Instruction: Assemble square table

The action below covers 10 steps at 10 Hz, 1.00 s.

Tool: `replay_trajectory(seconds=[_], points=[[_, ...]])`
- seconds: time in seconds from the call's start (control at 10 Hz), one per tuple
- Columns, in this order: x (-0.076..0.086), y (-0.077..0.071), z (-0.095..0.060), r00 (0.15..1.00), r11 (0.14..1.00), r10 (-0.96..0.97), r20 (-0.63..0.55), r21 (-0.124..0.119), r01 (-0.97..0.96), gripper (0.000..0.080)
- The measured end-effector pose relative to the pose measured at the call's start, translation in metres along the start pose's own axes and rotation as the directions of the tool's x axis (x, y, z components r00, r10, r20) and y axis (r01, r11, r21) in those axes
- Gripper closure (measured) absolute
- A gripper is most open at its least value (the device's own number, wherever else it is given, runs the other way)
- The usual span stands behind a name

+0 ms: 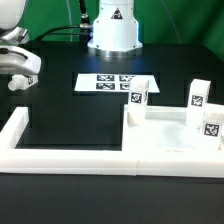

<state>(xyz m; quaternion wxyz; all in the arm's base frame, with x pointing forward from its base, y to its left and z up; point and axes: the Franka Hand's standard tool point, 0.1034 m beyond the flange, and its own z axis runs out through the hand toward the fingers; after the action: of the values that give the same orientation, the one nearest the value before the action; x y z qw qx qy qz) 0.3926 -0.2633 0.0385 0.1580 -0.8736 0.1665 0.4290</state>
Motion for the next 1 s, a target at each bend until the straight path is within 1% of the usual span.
replay_trajectory(seconds=[0.1, 0.2, 0.3, 0.4, 0.5, 0.6, 0.7, 0.8, 0.9, 1.0], points=[[-0.001, 0.005, 0.014, 1.0, 1.0, 0.016, 0.02, 0.016, -0.016, 0.015], [-0.004, 0.01, 0.031, 0.999, 0.999, 0.028, 0.04, 0.025, -0.029, 0.015], [-0.004, 0.014, 0.042, 0.998, 0.999, 0.035, 0.045, 0.027, -0.036, 0.015], [-0.005, 0.015, 0.049, 0.998, 0.999, 0.039, 0.05, 0.027, -0.04, 0.015], [-0.005, 0.015, 0.048, 0.998, 0.999, 0.038, 0.048, 0.026, -0.039, 0.015], [-0.005, 0.015, 0.048, 0.998, 0.999, 0.038, 0.048, 0.026, -0.04, 0.0266], [-0.005, 0.015, 0.048, 0.998, 0.999, 0.038, 0.048, 0.027, -0.04, 0.0402], [-0.005, 0.015, 0.048, 0.998, 0.999, 0.039, 0.048, 0.026, -0.04, 0.0402], [-0.005, 0.015, 0.048, 0.998, 0.999, 0.039, 0.048, 0.027, -0.04, 0.0512], [-0.005, 0.015, 0.048, 0.998, 0.999, 0.039, 0.048, 0.027, -0.04, 0.0512]])
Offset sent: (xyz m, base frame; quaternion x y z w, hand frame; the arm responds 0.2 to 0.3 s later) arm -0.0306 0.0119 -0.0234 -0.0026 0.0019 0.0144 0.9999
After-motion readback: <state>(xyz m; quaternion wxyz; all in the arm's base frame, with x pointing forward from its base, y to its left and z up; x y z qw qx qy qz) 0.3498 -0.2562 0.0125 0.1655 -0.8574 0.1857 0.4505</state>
